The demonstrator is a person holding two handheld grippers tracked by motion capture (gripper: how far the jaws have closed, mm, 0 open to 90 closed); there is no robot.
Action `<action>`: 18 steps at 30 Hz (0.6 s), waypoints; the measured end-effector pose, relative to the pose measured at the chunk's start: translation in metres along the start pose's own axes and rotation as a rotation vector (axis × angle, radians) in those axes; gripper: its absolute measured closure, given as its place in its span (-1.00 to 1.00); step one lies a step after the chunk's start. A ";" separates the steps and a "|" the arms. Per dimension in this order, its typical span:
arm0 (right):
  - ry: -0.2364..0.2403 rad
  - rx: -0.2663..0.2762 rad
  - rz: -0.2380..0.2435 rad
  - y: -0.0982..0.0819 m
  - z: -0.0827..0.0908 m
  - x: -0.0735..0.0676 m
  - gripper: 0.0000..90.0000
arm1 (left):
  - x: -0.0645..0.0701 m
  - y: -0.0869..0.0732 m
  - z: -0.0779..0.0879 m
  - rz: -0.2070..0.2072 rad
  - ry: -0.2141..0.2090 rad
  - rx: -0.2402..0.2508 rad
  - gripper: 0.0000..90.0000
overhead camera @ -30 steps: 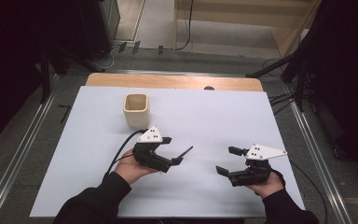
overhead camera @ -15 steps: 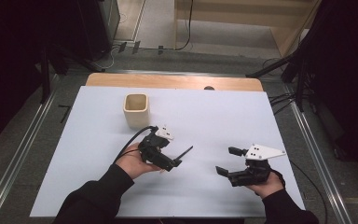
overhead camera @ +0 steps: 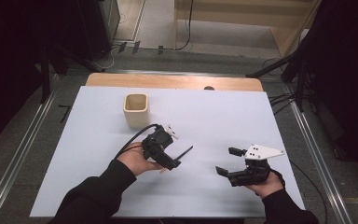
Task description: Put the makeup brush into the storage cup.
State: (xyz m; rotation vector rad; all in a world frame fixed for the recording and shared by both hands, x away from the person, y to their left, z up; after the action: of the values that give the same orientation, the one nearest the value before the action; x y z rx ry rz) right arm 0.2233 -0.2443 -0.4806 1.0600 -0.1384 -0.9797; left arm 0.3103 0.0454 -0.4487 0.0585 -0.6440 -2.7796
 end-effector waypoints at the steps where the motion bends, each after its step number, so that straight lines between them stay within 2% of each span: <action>1: 0.000 -0.002 -0.002 0.000 0.000 0.000 -0.70 | -0.001 0.001 0.000 0.004 -0.001 -0.017 -0.53; 6: -0.005 -0.009 -0.003 -0.001 -0.001 0.000 -0.70 | -0.003 0.007 0.001 0.026 -0.016 -0.082 -0.48; 8: -0.006 -0.012 -0.004 -0.001 -0.001 0.001 -0.70 | -0.003 0.010 0.001 0.024 -0.036 -0.116 -0.48; 12: -0.007 -0.014 -0.003 -0.001 -0.002 0.001 -0.70 | -0.003 0.015 -0.002 0.018 -0.042 -0.166 -0.47; 18: -0.010 -0.019 -0.007 -0.001 -0.002 0.001 -0.70 | -0.001 0.019 -0.008 -0.007 -0.035 -0.180 -0.47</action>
State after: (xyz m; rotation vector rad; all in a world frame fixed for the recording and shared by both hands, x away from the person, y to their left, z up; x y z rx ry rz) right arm 0.2244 -0.2439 -0.4830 1.0386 -0.1329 -0.9910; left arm 0.3176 0.0260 -0.4474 -0.0250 -0.4005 -2.8378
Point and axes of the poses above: each handheld gripper's, and its own axes: z roughly backward along the jaws, y roughly out of its top, x roughly to its right, the point moved 1 cm from there along -z, roughly forward along the jaws, and after that the axes turned 13 degrees about -z, right-handed, at the moved point
